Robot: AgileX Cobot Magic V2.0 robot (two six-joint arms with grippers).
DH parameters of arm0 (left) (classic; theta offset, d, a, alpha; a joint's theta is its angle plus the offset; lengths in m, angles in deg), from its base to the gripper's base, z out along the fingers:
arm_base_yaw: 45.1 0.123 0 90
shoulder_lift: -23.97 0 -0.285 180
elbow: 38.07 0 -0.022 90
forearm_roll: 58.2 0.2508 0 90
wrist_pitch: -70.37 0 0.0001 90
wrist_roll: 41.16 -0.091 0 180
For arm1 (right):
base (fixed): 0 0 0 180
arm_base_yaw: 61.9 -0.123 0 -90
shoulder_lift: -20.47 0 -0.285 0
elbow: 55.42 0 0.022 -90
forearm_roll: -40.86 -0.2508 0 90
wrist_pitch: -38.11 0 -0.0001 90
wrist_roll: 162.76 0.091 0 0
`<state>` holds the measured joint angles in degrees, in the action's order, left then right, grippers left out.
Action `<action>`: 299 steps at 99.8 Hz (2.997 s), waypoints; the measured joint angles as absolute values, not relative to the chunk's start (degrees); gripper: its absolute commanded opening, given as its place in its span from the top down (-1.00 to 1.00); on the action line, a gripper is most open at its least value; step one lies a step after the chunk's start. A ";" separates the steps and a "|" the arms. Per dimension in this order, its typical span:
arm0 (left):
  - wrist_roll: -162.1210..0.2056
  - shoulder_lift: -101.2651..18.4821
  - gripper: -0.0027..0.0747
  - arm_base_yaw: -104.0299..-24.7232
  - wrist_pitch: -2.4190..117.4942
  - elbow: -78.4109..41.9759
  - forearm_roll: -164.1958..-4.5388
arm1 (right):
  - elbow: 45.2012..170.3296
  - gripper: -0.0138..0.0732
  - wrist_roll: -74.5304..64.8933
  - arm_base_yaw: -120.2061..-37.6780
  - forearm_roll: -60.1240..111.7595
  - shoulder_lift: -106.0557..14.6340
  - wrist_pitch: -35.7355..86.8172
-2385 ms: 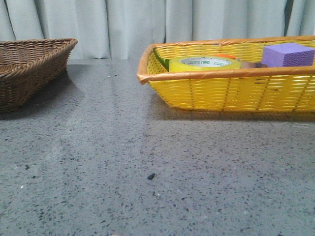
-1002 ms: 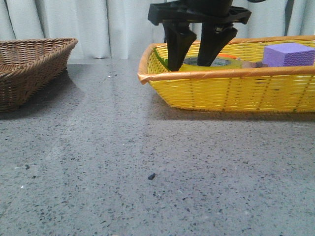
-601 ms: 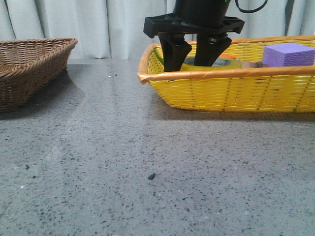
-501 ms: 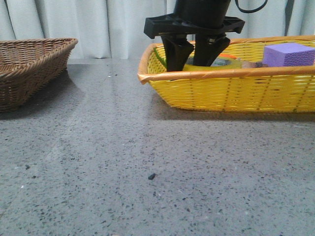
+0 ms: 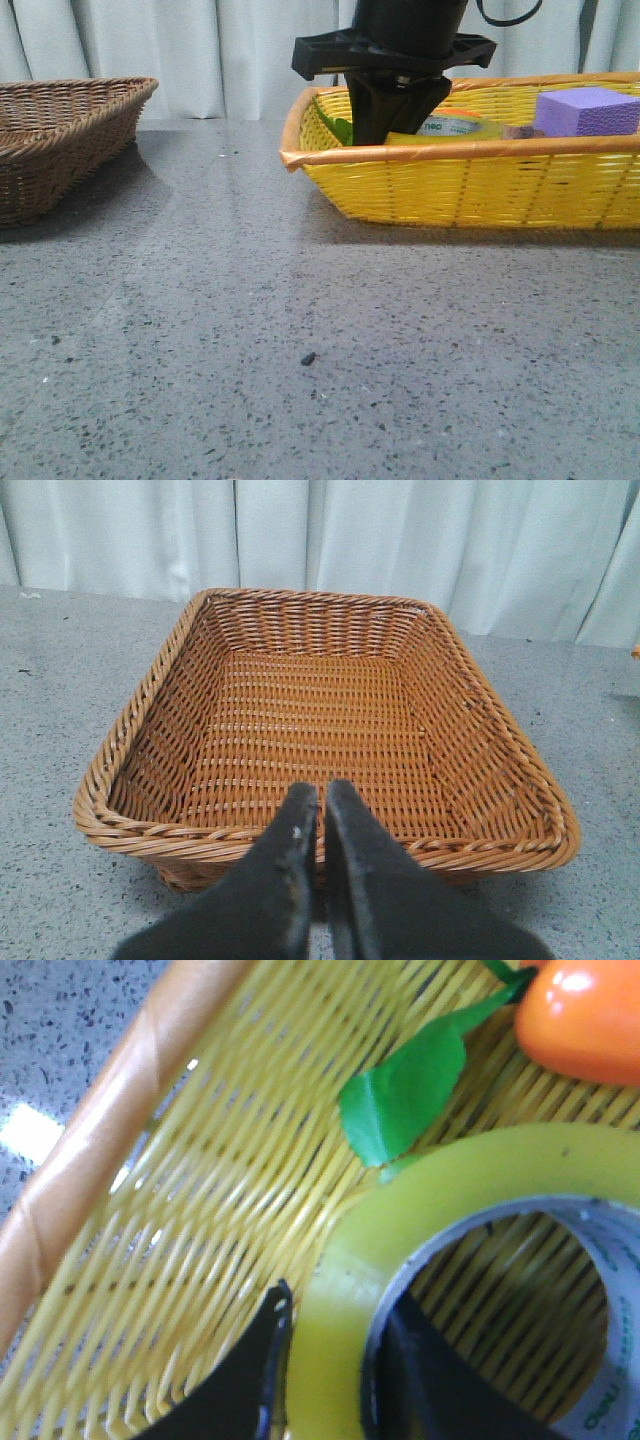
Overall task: Transfer tape with both arms
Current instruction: 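Lift the tape roll with the right gripper and set it beside the brown basket, then open the right gripper and withdraw it from the tape roll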
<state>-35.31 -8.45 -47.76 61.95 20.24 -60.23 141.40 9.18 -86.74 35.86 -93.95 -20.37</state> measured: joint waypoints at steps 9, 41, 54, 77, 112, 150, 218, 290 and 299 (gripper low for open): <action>-35.31 -8.45 0.99 -47.76 61.95 20.24 -60.23 | 141.40 0.77 9.18 -86.74 35.86 -93.95 -20.37; -35.31 -8.45 0.99 -47.76 61.95 20.24 -60.23 | 141.40 0.82 9.18 -86.74 35.86 -93.84 -20.68; -35.31 -8.45 0.99 -47.76 61.95 20.24 -60.23 | 142.73 0.82 9.30 -86.74 36.06 -93.20 -22.71; -35.31 -8.45 0.99 -47.76 61.82 20.24 -60.23 | 150.42 0.82 9.30 -87.51 36.32 -91.33 -27.72; -35.31 -8.45 0.99 -47.76 61.82 20.24 -60.23 | 159.43 0.82 9.20 -100.98 36.73 -91.33 -31.05; -35.31 -8.45 0.99 -47.76 61.82 20.24 -60.23 | 160.47 0.82 9.20 -110.34 36.06 -96.92 -30.57; -35.31 -8.45 0.99 -47.76 61.74 20.24 -60.23 | 160.47 0.79 9.20 -110.34 36.29 -105.36 -25.85; -35.31 -8.45 0.92 -48.11 59.33 18.03 -60.33 | 160.47 0.45 9.11 -110.34 38.23 -100.58 -28.40; -35.31 -8.45 0.72 -49.47 59.19 16.57 -60.33 | 160.47 0.80 9.11 -110.34 39.24 -97.08 -28.67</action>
